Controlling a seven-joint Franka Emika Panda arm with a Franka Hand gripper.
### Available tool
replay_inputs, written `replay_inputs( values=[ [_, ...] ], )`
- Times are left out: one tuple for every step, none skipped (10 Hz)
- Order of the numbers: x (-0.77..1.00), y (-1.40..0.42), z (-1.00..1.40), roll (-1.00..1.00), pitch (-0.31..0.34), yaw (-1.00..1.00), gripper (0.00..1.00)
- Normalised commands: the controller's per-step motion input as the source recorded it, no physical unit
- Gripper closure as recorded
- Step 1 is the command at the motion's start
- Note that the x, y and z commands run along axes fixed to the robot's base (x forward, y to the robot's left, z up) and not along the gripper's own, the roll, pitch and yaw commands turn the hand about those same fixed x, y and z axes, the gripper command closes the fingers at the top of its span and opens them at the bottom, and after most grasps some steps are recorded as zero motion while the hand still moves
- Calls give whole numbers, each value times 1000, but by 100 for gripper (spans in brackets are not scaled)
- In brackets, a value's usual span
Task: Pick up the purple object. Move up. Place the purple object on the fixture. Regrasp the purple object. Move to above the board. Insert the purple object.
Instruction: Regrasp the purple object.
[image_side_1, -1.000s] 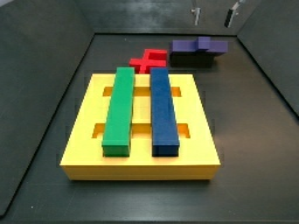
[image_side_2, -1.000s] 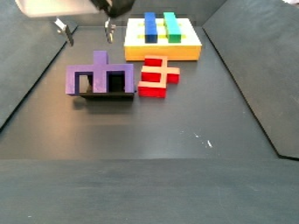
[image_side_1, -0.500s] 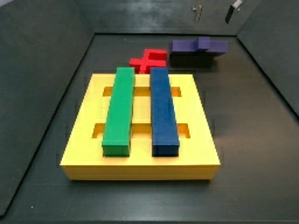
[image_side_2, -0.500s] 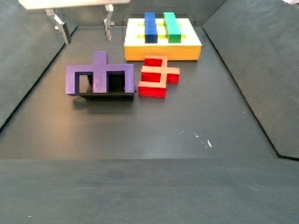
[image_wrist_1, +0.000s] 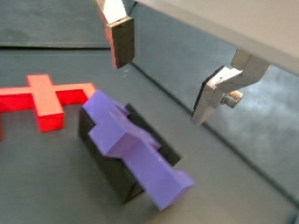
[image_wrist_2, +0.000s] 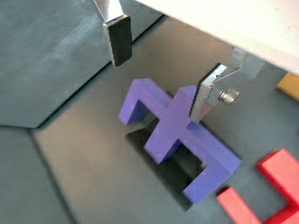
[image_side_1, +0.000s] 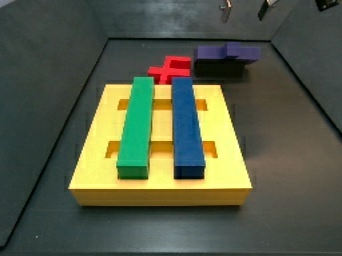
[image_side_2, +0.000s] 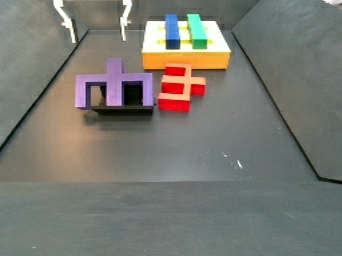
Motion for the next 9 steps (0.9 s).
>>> replay_inputs(
  values=[
    [0, 0, 0, 809, -20, 243, 0],
    [0, -14, 0, 814, -34, 263, 0],
    [14, -203, 0, 1000, 0, 100, 0],
    [20, -320, -34, 1000, 0, 0, 0],
    [29, -354, -63, 1000, 0, 0, 0],
    [137, -431, -126, 1000, 86, -117, 0],
    [114, -391, -174, 971, 100, -91, 0],
    [23, -229, -197, 629, 66, 0, 0],
    [0, -63, 0, 197, -11, 0, 0]
  ],
)
